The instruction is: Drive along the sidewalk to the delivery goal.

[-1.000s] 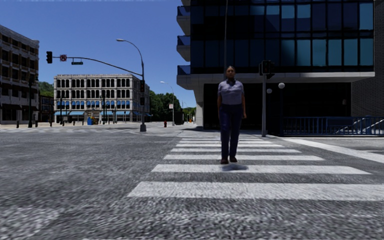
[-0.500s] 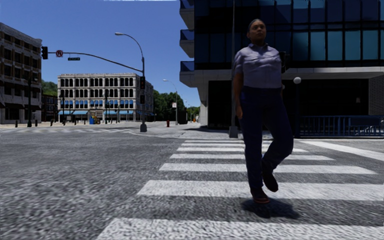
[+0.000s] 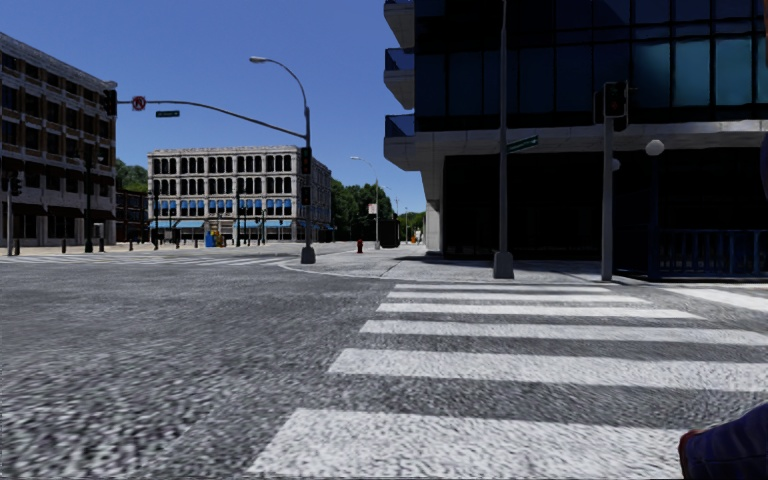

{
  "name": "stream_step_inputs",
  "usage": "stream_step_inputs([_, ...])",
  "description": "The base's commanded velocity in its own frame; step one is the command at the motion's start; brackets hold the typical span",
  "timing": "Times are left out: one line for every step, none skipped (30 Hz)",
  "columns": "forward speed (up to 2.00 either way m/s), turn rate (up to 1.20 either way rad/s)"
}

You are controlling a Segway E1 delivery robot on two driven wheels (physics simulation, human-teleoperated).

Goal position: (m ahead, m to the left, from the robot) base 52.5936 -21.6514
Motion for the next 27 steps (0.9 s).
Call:
stream_step_inputs([1.5, -0.05])
stream_step_inputs([1.49, -0.29])
stream_step_inputs([1.49, -0.41])
stream_step_inputs([1.49, -0.44])
stream_step_inputs([1.63, -0.44])
stream_step_inputs([1.63, -0.44])
stream_step_inputs([2.0, -0.45])
stream_step_inputs([2.0, -0.45])
stream_step_inputs([2.0, -0.45])
stream_step_inputs([2.0, -0.45])
stream_step_inputs([2.0, -0.45])
stream_step_inputs([2.0, -0.45])
stream_step_inputs([2.0, -0.45])
stream_step_inputs([2.0, -0.45])
stream_step_inputs([2.0, -0.45])
stream_step_inputs([2.0, -0.45])
stream_step_inputs([2.0, -0.45])
stream_step_inputs([2.0, -0.45])
stream_step_inputs([2.0, -0.45])
stream_step_inputs([2.0, 0.0])
stream_step_inputs([2.0, 0.0])
stream_step_inputs([2.0, 0.0])
stream_step_inputs([2.0, 0.0])
stream_step_inputs([2.0, 0.0])
stream_step_inputs([2.0, 0.0])
stream_step_inputs([2.0, 0.0])
stream_step_inputs([2.0, 0.0])
